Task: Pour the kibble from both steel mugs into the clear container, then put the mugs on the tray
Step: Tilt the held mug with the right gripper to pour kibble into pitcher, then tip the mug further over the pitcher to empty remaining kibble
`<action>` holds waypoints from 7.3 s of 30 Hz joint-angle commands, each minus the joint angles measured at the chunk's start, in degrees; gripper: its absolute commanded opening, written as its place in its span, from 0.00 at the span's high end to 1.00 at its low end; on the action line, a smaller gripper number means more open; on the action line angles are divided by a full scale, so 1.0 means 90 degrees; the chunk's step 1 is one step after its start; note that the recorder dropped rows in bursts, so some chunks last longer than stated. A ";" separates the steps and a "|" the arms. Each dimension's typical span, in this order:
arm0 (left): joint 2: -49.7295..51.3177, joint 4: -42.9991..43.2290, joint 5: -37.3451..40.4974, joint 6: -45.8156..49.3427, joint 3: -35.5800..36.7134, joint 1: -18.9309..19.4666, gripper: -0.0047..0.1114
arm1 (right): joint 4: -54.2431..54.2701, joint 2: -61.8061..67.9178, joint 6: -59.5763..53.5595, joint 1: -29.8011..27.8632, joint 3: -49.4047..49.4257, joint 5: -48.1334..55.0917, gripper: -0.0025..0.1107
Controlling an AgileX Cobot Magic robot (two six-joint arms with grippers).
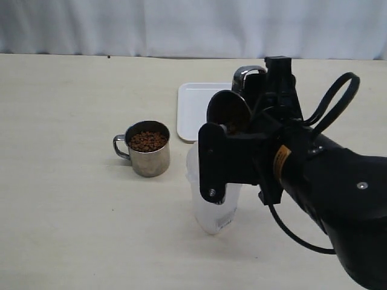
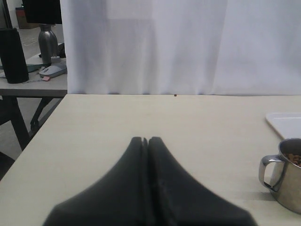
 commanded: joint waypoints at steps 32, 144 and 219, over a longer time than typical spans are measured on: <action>-0.0016 0.0014 -0.0069 -0.0012 0.0014 0.0005 0.96 | -0.1078 -0.0013 -0.0935 0.0020 -0.0038 0.0582 0.94; -0.0016 -0.0001 -0.0069 -0.0012 0.0014 0.0005 0.96 | -0.1551 0.0489 -0.2095 0.0518 -0.0038 0.1616 0.94; -0.0016 -0.0001 -0.0069 -0.0012 0.0014 0.0005 0.96 | -0.1491 0.0489 -0.3386 0.0911 -0.0013 0.2086 0.94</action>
